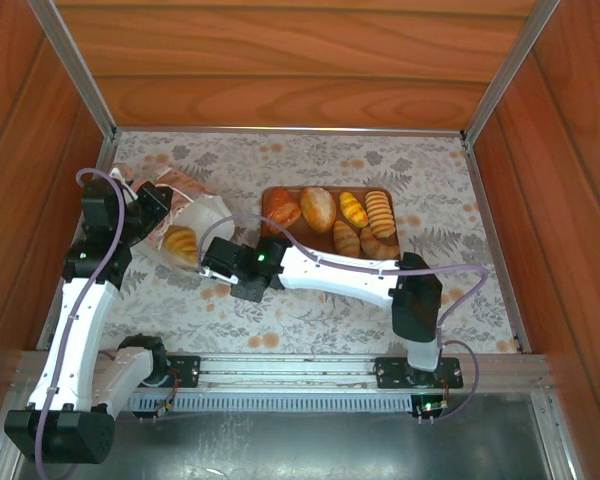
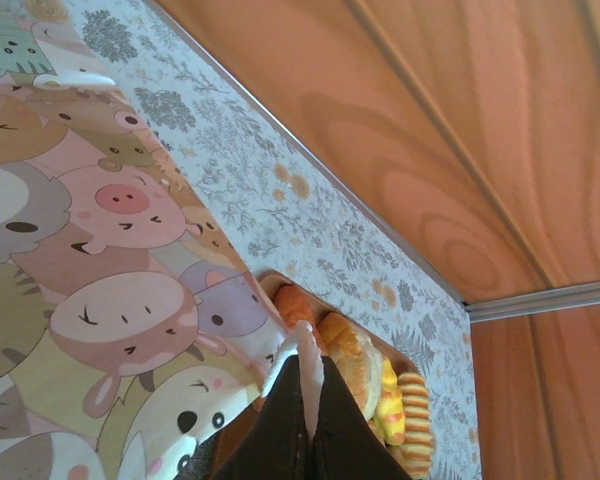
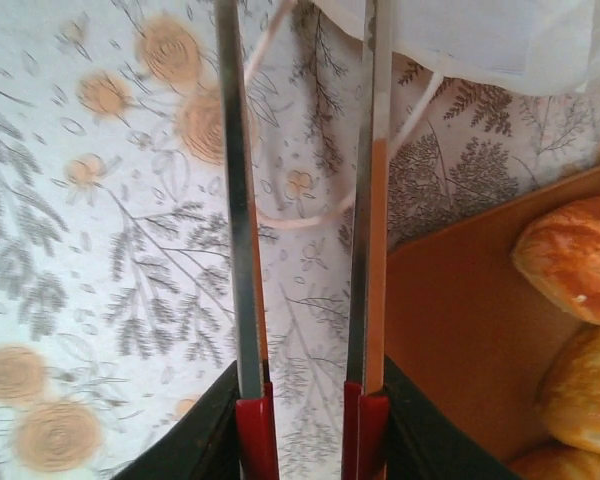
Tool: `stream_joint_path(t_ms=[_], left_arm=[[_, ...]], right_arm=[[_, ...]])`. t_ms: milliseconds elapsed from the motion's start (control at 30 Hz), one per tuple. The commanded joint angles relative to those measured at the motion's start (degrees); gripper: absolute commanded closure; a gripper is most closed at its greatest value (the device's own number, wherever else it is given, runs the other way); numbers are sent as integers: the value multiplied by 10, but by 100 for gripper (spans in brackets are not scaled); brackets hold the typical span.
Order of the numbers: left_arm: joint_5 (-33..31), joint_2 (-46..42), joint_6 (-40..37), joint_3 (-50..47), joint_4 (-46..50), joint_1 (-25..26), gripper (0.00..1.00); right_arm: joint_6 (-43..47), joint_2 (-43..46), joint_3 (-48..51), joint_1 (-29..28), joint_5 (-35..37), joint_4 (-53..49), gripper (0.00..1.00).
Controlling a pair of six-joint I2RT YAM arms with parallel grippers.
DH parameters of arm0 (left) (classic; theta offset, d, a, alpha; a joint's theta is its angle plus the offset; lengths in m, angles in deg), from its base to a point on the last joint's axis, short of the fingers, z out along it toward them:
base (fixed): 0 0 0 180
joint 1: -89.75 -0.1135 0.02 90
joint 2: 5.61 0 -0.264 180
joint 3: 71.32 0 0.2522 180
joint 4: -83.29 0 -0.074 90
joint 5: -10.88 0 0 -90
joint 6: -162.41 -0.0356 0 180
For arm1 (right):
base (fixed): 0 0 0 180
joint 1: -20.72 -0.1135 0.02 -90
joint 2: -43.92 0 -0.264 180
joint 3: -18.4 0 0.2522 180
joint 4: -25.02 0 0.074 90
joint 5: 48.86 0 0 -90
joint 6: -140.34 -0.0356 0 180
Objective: Take the fake bread out of the paper bag
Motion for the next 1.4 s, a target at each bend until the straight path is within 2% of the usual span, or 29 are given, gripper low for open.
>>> stream_joint_path(t_ms=[0, 233, 367, 600, 867, 1167, 1267, 1367], left_arm=[[6, -4, 1, -1, -4, 2, 100], [6, -3, 2, 1, -4, 2, 100], [6, -3, 2, 2, -4, 2, 100], [6, -4, 2, 2, -4, 2, 100], [5, -2, 2, 2, -4, 2, 100], [5, -3, 2, -1, -4, 2, 100], [3, -5, 2, -4, -4, 2, 100], [3, -5, 1, -5, -4, 2, 100]], right_arm=[[-81, 35, -22, 28, -72, -9, 68], [-174, 15, -48, 84, -210, -22, 66], [-215, -12, -80, 103, -257, -47, 66], [-235, -43, -108, 109, -290, -52, 62], [-244, -87, -155, 110, -279, -75, 58], [-241, -151, -217, 109, -301, -106, 57], [-236, -158, -220, 110, -315, -110, 58], [-233, -149, -212, 109, -312, -110, 65]])
